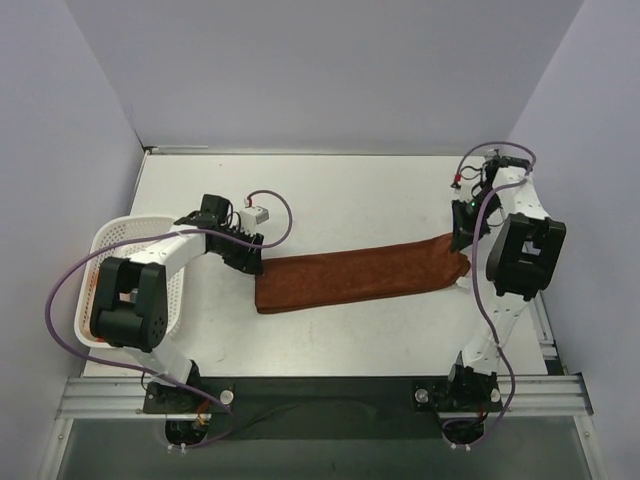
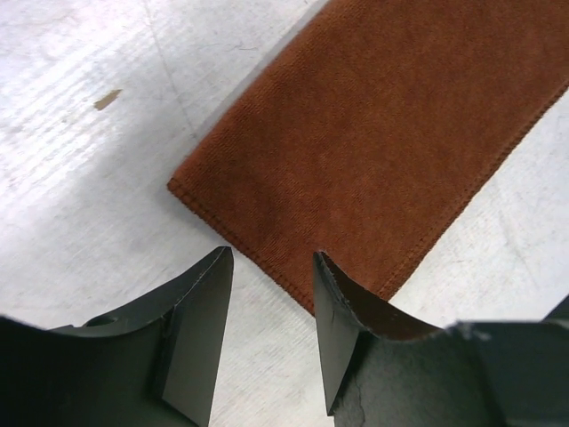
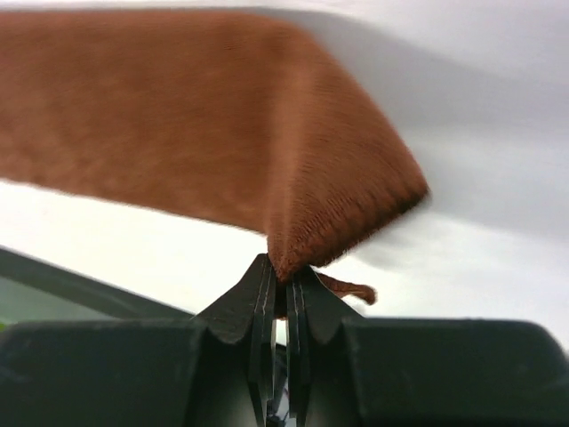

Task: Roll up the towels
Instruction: Fold the towel

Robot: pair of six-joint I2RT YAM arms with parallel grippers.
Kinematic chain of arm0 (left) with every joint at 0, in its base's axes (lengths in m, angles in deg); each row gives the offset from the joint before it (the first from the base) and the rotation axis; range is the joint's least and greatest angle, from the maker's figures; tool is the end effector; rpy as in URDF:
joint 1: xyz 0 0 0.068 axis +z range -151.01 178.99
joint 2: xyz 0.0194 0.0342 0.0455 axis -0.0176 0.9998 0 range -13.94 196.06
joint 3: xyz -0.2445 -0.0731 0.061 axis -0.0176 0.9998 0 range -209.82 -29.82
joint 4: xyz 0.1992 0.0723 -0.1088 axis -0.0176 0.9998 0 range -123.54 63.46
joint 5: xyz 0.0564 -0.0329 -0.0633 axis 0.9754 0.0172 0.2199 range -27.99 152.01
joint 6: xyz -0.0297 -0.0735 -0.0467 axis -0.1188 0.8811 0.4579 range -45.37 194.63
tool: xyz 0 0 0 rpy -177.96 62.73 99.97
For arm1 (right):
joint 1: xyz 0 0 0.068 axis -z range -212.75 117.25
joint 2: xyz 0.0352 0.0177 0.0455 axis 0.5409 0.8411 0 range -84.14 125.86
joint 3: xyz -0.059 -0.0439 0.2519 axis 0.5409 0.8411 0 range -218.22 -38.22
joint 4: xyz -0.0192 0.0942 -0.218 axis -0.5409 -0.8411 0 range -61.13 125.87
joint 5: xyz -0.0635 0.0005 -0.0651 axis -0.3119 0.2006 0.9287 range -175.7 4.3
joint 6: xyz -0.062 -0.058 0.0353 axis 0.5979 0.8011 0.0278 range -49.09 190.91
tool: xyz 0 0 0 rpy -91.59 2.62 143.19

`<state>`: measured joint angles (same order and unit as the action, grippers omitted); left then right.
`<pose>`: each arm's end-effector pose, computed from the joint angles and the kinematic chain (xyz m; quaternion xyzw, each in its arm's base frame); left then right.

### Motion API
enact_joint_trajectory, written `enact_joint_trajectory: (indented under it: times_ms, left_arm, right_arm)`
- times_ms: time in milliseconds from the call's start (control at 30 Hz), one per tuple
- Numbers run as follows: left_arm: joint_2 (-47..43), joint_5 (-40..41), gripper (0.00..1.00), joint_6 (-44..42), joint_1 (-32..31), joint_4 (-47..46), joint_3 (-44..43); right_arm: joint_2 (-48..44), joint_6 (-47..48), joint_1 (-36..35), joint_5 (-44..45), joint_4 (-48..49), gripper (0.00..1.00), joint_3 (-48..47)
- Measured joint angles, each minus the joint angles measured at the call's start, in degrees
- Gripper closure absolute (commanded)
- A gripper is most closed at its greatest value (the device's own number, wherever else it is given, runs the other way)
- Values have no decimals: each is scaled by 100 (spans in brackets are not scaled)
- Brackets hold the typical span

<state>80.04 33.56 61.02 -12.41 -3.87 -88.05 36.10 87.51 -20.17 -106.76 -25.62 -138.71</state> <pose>0.2983 -0.1004 0.1529 0.2561 0.9133 -0.2361 0.2109 0.3949 -0.0577 0.1651 -0.0484 0.9792 0.1574 0.1185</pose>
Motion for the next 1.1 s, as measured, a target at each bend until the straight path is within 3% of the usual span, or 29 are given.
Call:
enact_joint_trajectory:
  times_ms: [500,1100]
  left_arm:
    - [616,-481,52,144,-26,-22,-76]
    - [756,-487,50,238,-24,-50,-105]
  right_arm:
    - [-400,-905,-1873,-1478,555,100,852]
    - [15,-1543,-3058,-1735,960,100,682]
